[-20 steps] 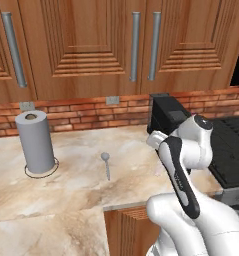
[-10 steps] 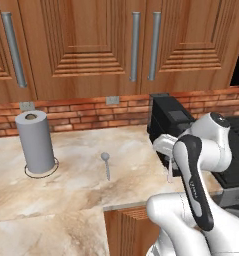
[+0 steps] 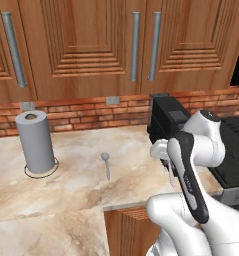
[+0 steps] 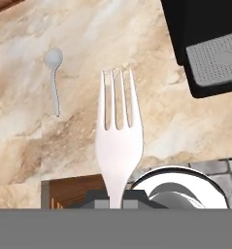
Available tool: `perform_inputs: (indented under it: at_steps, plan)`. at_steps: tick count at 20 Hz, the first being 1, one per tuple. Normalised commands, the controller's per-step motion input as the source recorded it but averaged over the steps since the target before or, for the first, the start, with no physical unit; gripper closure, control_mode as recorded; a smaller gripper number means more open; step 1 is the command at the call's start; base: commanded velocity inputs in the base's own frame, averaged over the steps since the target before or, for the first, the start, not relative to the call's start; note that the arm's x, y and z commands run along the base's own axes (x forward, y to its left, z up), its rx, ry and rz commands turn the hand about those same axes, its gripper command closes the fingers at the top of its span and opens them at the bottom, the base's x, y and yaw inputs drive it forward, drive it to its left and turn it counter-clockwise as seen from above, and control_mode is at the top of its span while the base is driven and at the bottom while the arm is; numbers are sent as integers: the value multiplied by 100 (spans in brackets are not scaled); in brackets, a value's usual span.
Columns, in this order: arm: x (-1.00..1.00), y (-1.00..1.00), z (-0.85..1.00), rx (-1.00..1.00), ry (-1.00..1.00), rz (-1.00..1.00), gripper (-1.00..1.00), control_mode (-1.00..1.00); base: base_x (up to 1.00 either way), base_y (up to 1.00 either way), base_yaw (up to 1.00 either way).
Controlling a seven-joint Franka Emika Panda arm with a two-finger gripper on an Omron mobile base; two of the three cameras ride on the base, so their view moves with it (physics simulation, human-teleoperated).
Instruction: Take the fork and place it on the left side of the plate. Then take the spoon and place it on the right side of the plate. Make sure they're directly next to the plate.
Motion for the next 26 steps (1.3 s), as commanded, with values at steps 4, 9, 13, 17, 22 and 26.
perform_inputs:
  at_steps: [4, 9, 13, 17, 22, 26]
  plan:
    - [0, 0, -18, -3, 5, 13, 100, -100, 0, 0, 0]
    - [0, 0, -3, -1, 2, 3, 100, 100, -3, 0, 13]
    - [0, 0, 0, 0, 0, 0, 100, 100, -21, 0, 16]
    - [0, 0, 0, 0, 0, 0, 100, 100, -42, -3, 14]
    - [0, 0, 0, 0, 0, 0, 100, 100, -67, -17, 2]
    - [0, 0, 0, 0, 0, 0, 100, 100, -72, -27, -23]
